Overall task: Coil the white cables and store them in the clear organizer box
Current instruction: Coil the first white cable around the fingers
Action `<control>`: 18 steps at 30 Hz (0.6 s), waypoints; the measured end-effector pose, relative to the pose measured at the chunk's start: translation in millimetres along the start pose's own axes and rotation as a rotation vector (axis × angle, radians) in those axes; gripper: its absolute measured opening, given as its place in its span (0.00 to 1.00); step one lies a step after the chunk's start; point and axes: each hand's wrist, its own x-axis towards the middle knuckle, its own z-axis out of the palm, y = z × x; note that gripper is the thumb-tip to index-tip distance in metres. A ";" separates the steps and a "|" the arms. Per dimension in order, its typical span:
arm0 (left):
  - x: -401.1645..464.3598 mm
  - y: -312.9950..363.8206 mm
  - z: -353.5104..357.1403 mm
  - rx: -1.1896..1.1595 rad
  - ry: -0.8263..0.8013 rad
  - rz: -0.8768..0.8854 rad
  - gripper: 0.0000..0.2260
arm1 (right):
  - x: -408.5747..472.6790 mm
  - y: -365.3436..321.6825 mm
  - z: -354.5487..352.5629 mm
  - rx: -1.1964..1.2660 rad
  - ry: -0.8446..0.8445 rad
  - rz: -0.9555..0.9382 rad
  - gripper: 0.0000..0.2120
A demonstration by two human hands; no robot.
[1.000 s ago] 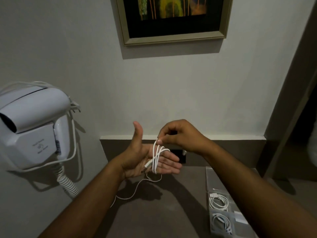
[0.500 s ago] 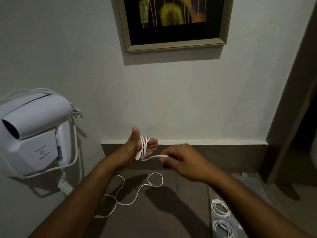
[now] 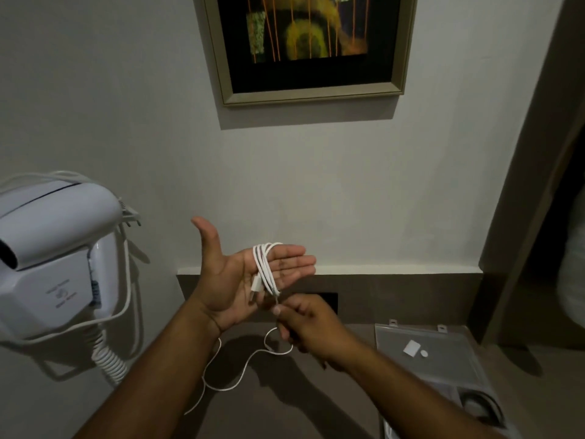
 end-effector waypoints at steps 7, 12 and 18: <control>0.5 -8.4 -10.8 0.279 0.353 0.045 0.67 | -4.7 -35.4 -26.7 -1.013 0.064 -0.386 0.13; -1.2 -24.8 0.3 0.282 0.196 -0.121 0.53 | 7.6 -57.1 -54.5 -0.861 0.133 -0.511 0.07; 1.2 -24.0 1.0 0.480 -0.006 -0.345 0.55 | 12.1 -36.5 -53.4 -0.651 0.008 -0.441 0.25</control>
